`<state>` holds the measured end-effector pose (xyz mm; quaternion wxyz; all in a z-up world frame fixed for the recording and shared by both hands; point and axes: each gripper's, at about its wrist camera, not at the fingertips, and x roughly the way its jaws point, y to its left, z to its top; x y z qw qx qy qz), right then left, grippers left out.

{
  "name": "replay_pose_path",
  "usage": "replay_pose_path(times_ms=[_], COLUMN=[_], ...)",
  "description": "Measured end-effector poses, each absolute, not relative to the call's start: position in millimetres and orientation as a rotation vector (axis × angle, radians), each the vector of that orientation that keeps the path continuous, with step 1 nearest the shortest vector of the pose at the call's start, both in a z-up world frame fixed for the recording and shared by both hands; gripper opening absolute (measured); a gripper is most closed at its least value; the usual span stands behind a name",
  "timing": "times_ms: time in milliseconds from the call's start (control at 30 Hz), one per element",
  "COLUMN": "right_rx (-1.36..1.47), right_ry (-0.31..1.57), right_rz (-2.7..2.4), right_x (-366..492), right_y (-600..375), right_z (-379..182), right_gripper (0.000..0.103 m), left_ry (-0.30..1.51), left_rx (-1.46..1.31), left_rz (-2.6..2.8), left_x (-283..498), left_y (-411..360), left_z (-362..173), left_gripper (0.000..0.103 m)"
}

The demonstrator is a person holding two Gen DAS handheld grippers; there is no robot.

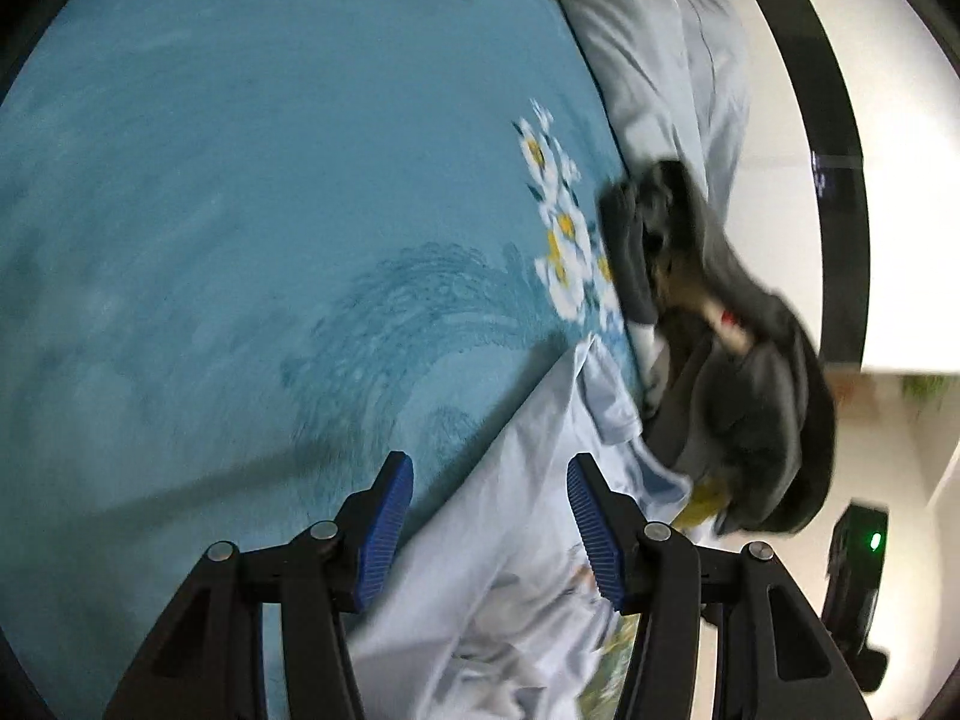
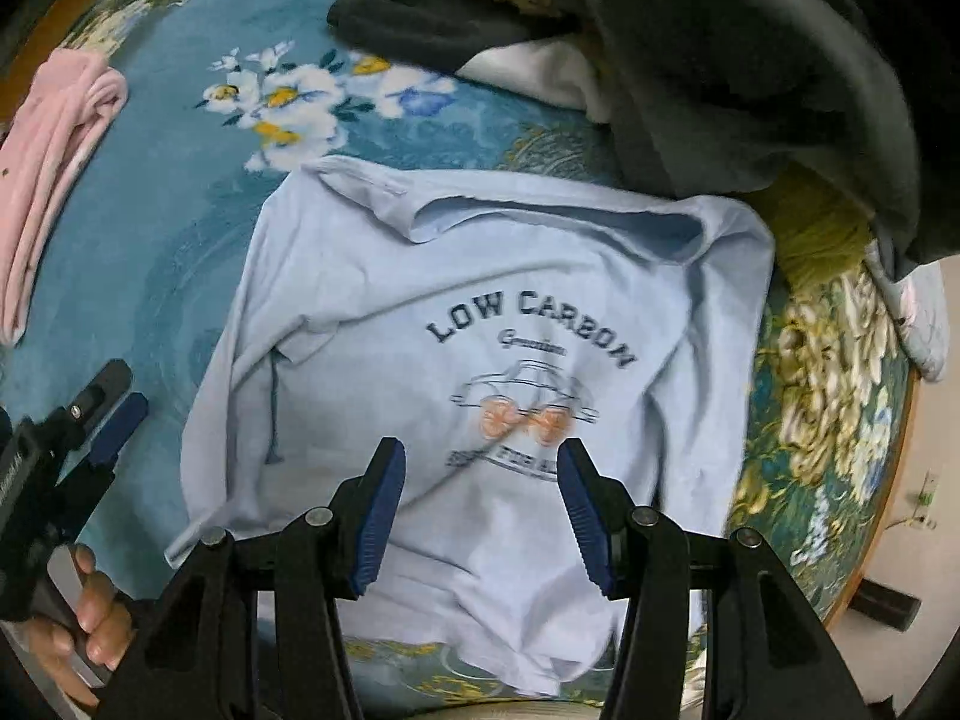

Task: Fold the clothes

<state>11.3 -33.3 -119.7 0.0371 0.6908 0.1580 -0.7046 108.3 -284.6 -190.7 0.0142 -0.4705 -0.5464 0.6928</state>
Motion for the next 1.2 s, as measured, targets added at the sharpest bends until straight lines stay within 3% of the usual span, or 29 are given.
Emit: replay_pose_path(times_ms=[100, 367, 567, 667, 800, 867, 967, 1100, 1200], right_rx=[2.091, 1.977, 2.046, 2.114, 2.144, 2.08, 2.032, 2.02, 2.033], right_ry=[0.416, 0.2, -0.094, -0.125, -0.315, -0.297, -0.275, -0.246, -0.267], right_rz=[-2.23, -2.302, -2.33, -2.322, -2.246, -2.278, -2.233, -2.188, -2.168], right_x=[9, 12, 31, 50, 77, 83, 89, 95, 95], right_y=[-12, 87, 210, 254, 281, 278, 268, 255, 250], right_z=[-114, -139, -157, -181, -208, -206, -204, -205, -204], right_gripper=[0.054, 0.054, 0.054, 0.054, 0.054, 0.054, 0.045, 0.013, 0.004], left_ry=[-1.73, -1.552, -1.593, -1.614, -1.641, -1.653, -1.672, -1.688, -1.682], left_rx=[-1.445, -1.48, -1.511, -1.527, -1.547, -1.555, -1.525, -1.464, -1.407], left_rz=[2.209, 2.467, 2.553, 2.595, 2.653, 2.682, 2.691, 2.694, 2.687], left_x=[111, 105, 125, 135, 149, 155, 161, 162, 153], left_y=[-284, -255, -258, -259, -261, -261, -254, -245, -240], left_z=[-187, -172, -163, -159, -153, -149, -139, -122, -112], left_gripper=[0.058, 0.058, 0.058, 0.058, 0.058, 0.058, 0.058, 0.058, 0.058])
